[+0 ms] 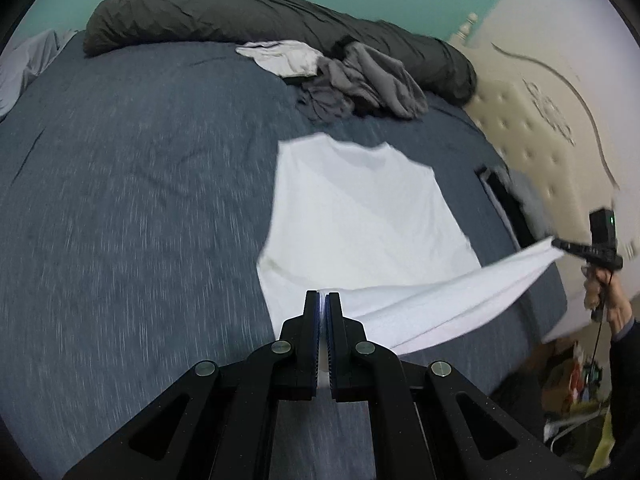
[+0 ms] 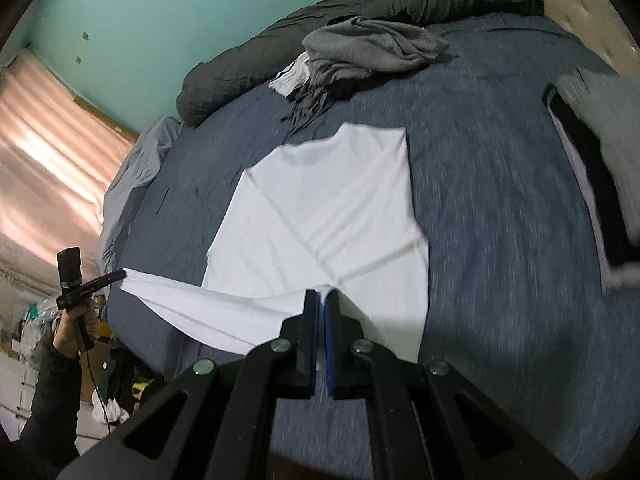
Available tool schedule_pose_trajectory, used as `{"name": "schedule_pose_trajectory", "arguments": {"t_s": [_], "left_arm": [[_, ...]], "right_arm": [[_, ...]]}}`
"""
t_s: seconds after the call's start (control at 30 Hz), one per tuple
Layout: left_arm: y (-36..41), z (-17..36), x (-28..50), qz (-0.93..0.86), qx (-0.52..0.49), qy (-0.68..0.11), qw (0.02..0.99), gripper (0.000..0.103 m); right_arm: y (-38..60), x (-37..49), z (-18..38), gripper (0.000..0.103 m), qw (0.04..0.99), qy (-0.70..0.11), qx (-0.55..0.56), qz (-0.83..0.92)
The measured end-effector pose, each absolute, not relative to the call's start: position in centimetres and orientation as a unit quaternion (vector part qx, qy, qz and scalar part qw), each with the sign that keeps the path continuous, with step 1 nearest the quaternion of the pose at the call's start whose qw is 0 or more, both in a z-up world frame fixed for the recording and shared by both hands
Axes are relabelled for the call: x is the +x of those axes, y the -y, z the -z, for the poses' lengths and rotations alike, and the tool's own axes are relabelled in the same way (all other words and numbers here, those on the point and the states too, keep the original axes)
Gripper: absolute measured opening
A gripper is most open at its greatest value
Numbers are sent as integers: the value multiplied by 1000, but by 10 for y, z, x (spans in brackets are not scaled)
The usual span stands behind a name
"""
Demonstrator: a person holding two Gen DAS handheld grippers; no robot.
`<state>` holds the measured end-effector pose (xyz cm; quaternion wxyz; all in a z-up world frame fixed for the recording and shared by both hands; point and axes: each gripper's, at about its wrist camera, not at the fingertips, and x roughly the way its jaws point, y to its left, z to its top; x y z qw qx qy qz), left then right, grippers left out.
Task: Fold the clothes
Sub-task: 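Lift the hem with both tools and fold it over toward the collar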
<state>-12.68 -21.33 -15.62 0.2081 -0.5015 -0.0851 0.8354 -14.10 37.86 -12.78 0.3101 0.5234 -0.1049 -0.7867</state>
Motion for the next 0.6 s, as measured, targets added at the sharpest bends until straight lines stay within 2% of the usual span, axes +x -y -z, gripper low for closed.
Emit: {"name": "schedule_pose_trajectory", "arguments": {"t_s": [0.27,0.6], "left_arm": [[207,186,-249,-828,-519,99,189,3],[199,243,-360,-813,-541,125,178,3]], "right_arm": [[-348,-253,141,3,283,91,522,799],[-325,-370,182,3,238,75,536,806]]}}
